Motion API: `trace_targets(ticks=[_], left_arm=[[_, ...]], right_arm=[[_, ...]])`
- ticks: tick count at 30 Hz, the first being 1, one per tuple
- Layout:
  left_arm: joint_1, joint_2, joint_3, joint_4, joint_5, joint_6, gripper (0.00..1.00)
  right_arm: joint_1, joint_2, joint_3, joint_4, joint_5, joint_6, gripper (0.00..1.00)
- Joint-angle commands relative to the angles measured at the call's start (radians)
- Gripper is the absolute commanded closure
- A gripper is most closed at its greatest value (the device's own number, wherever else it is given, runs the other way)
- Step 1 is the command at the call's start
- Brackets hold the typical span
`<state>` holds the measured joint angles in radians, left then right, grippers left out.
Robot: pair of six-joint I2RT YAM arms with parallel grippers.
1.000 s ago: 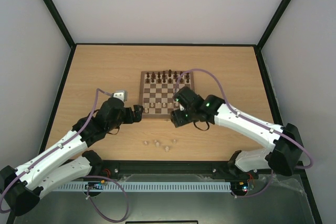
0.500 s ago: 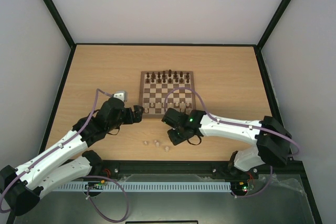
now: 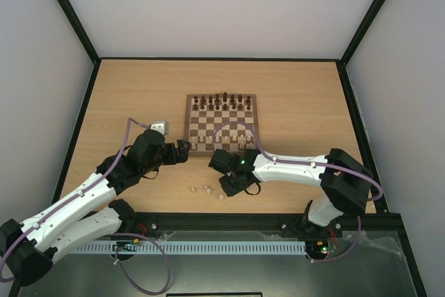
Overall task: Set up the chess pieces on the board
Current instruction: Pick up the chess piece at the center of the board.
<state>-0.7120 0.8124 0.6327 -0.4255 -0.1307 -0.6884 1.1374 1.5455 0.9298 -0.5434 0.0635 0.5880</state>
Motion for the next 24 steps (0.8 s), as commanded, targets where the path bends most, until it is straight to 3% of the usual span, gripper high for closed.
trace_targets(ticks=[1, 12, 24], left_arm=[[0.008, -0.003, -0.01, 0.013, 0.004, 0.003, 0.01], [0.008, -0.001, -0.007, 0.02, 0.005, 0.007, 0.01], [0.008, -0.009, -0.005, 0.021, 0.008, 0.014, 0.01]], right_arm=[[0.016, 0.019, -0.007, -0.026, 0.018, 0.008, 0.78], [0.016, 0.032, 0.007, -0.027, 0.058, 0.006, 0.91], [-0.103, -0.041, 0.183, -0.181, 0.159, -0.098, 0.91]])
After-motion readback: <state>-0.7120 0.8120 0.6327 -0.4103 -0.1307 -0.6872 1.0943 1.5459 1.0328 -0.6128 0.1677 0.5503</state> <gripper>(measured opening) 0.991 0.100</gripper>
